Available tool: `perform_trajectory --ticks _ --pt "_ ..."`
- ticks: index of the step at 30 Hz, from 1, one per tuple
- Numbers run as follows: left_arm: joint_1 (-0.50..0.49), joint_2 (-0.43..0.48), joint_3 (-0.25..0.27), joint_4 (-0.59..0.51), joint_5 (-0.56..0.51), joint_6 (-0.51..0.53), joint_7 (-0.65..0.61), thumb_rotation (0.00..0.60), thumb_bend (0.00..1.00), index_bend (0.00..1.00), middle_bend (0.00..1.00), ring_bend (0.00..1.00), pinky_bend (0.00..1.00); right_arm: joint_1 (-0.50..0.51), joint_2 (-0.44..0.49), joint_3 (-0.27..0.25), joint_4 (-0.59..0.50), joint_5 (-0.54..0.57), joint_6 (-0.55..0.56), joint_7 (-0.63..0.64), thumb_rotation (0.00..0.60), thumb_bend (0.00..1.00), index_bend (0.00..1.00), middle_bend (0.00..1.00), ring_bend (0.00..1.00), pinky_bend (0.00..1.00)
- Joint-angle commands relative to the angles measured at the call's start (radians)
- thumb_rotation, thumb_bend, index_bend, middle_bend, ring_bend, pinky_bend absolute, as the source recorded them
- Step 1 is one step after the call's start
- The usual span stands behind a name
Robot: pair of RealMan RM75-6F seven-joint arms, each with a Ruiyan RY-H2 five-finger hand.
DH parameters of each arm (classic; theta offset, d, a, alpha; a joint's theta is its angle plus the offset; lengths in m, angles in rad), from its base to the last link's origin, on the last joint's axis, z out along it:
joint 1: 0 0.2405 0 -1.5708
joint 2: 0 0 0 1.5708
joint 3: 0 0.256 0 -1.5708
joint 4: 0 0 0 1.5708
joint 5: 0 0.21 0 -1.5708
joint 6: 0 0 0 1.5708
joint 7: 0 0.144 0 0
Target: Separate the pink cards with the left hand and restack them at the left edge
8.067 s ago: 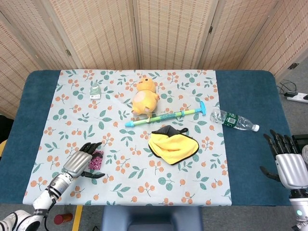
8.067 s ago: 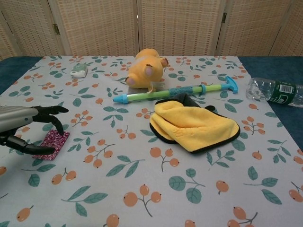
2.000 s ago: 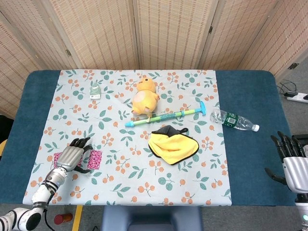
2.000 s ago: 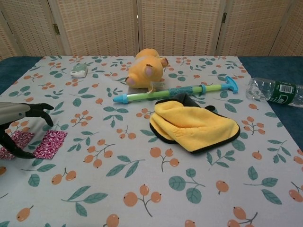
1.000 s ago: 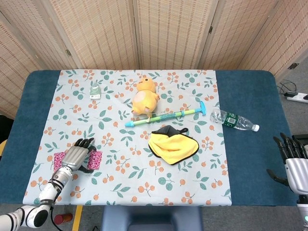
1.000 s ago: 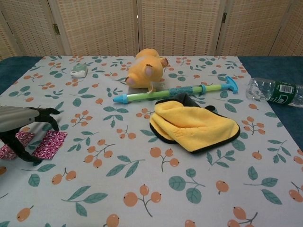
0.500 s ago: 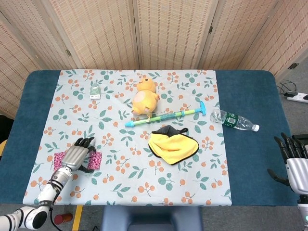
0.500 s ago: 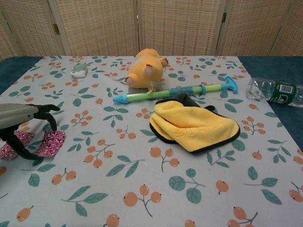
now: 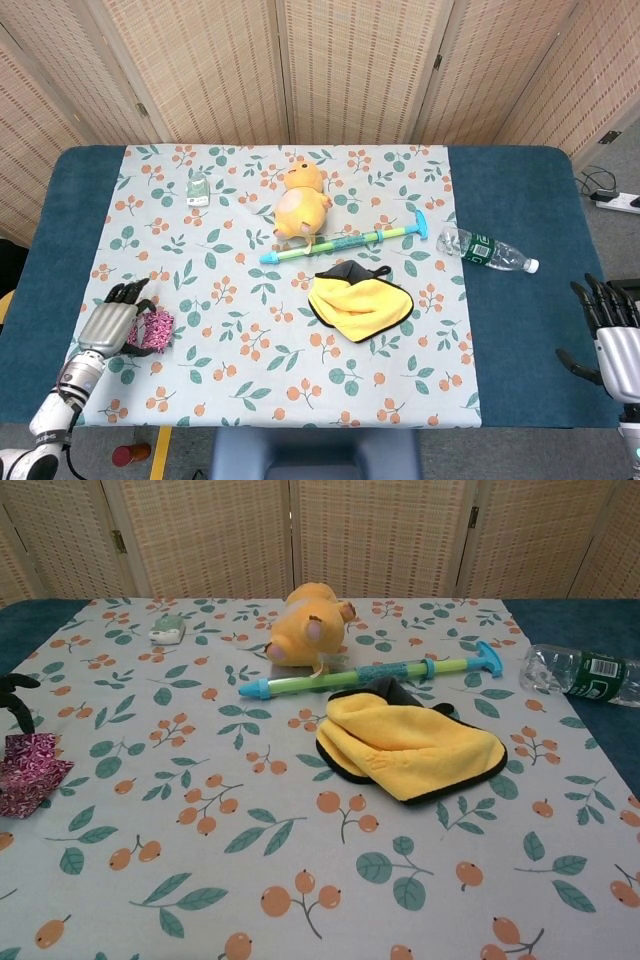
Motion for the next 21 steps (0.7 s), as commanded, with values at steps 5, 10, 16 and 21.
perform_trajectory --ticks 5,10,16,21 --pt "0.047 0.001 0.025 0.093 0.01 0.002 -0.09 0.556 0.17 0.35 0.0 0.0 0.0 0.003 0.004 -0.001 -0.016 -0.012 0.004 -0.017 0.6 0.23 0.0 0.0 0.0 0.0" --pt "0.057 -0.018 0.034 0.17 0.032 -0.02 -0.143 0.562 0.17 0.34 0.0 0.0 0.0 0.0 0.01 -0.002 -0.032 -0.016 0.011 -0.03 0.6 0.23 0.0 0.0 0.0 0.0" --pt "0.056 -0.051 0.035 0.261 0.075 -0.038 -0.223 0.57 0.17 0.33 0.0 0.0 0.0 -0.006 0.009 -0.006 -0.041 -0.017 0.017 -0.04 0.6 0.23 0.0 0.0 0.0 0.0" --pt "0.052 -0.068 0.034 0.301 0.101 -0.049 -0.262 0.573 0.17 0.33 0.0 0.0 0.0 -0.011 0.011 -0.006 -0.049 -0.018 0.024 -0.047 0.6 0.23 0.0 0.0 0.0 0.0"
